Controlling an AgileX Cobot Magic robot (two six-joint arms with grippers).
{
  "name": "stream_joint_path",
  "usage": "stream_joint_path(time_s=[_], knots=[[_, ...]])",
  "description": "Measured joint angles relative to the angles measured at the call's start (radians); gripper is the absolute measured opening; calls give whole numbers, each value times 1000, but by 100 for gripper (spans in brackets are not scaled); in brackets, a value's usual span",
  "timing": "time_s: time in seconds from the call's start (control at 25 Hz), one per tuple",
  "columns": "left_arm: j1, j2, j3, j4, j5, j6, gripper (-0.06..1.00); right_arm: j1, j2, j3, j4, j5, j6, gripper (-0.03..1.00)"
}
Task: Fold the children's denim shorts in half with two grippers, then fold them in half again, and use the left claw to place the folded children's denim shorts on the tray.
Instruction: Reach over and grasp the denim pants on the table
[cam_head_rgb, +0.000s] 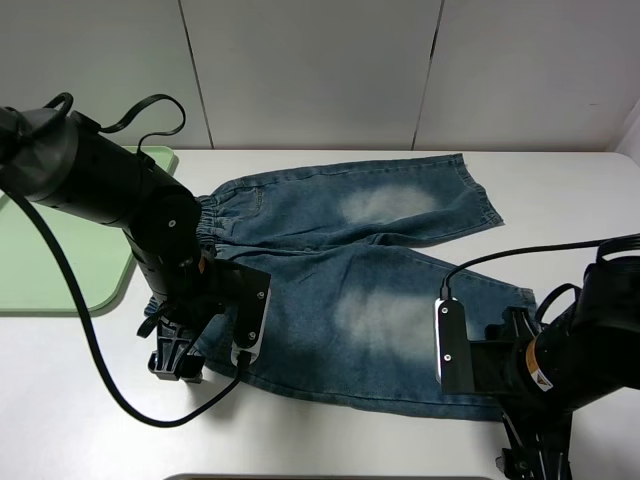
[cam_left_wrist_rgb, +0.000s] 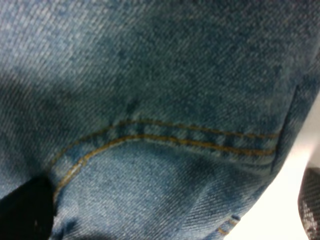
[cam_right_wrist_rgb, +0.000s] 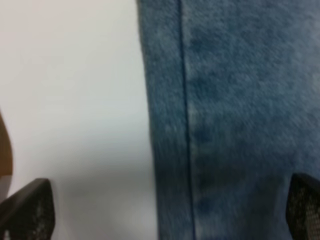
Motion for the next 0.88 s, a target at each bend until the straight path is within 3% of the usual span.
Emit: stream_joint_path(time_s=[0.64,0.76,0.88], knots=[[0,2,0,0,-4,0,98,-3,50,-5,0,-15,-7,69],[0,2,0,0,-4,0,98,-3,51,-4,8,-13,-6,60],[0,2,0,0,-4,0,98,-3,54,-4,8,-25,1,45]])
